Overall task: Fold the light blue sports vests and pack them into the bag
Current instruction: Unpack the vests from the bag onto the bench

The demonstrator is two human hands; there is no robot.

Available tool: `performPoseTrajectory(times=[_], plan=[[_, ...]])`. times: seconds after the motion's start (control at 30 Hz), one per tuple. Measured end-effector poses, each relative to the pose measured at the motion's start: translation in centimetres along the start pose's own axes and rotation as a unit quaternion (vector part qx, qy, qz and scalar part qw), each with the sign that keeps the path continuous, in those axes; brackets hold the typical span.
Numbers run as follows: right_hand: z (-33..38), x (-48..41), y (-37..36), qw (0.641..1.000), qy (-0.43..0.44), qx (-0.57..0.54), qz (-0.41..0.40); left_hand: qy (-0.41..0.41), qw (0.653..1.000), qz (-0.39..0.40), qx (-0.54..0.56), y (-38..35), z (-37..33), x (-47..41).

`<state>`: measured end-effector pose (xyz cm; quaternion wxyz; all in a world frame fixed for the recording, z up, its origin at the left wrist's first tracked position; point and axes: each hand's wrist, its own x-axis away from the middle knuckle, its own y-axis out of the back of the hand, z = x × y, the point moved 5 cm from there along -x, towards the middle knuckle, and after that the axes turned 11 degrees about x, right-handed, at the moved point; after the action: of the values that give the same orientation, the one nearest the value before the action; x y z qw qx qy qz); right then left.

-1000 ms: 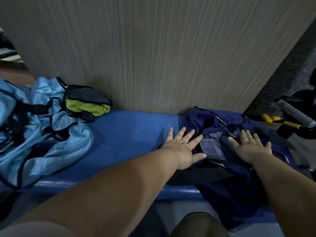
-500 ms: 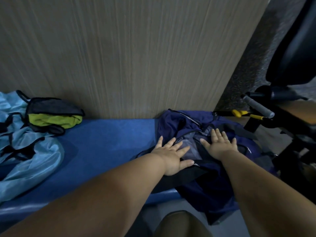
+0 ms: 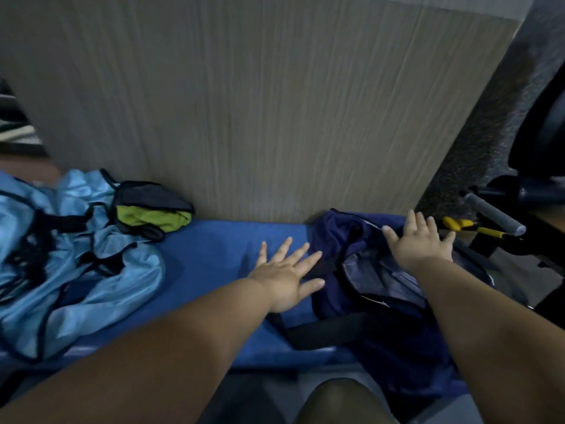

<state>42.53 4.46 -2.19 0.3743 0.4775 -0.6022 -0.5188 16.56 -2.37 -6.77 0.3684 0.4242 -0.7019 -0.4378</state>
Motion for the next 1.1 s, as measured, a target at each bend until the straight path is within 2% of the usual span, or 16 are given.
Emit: performPoseTrajectory(times=[0.1, 0.3, 0.47, 0.6, 0.7, 0.9, 1.0, 1.1], plan=[[4.3, 1.3, 2.6, 0.999, 0.045, -0.021, -0.022, 0.068, 0.997, -0.022, -0.018, 1.2, 4.5, 3.1], [17.6, 6.1, 4.9, 0.977, 0.207, -0.039, -0.042, 0.194, 0.98, -0.035, -0.039, 3.5, 14.1, 10.9], [28.9, 11.6, 5.2, 0.935, 0.353, -0.019, -0.012, 0.288, 0.953, -0.069, -0.068, 5.5, 21.0, 17.0], [35.7, 15.3, 5.4, 0.901, 0.433, -0.01, -0.001, 0.348, 0.928, -0.105, -0.078, 6.3, 25.3, 20.8], [39.2, 17.4, 5.5, 0.882, 0.472, -0.008, 0.001, 0.361, 0.915, -0.147, -0.101, 7.4, 27.6, 22.8], [42.2, 20.0, 4.3, 0.859, 0.511, -0.022, 0.023, 0.329, 0.883, -0.303, -0.139, 12.3, 29.8, 24.9], [42.6, 20.4, 4.3, 0.858, 0.513, -0.037, 0.014, 0.372, 0.848, -0.365, -0.094, 14.2, 31.5, 25.6], [42.6, 20.4, 4.7, 0.862, 0.503, -0.065, 0.007, 0.412, 0.822, -0.39, -0.042, 15.0, 33.2, 26.4]])
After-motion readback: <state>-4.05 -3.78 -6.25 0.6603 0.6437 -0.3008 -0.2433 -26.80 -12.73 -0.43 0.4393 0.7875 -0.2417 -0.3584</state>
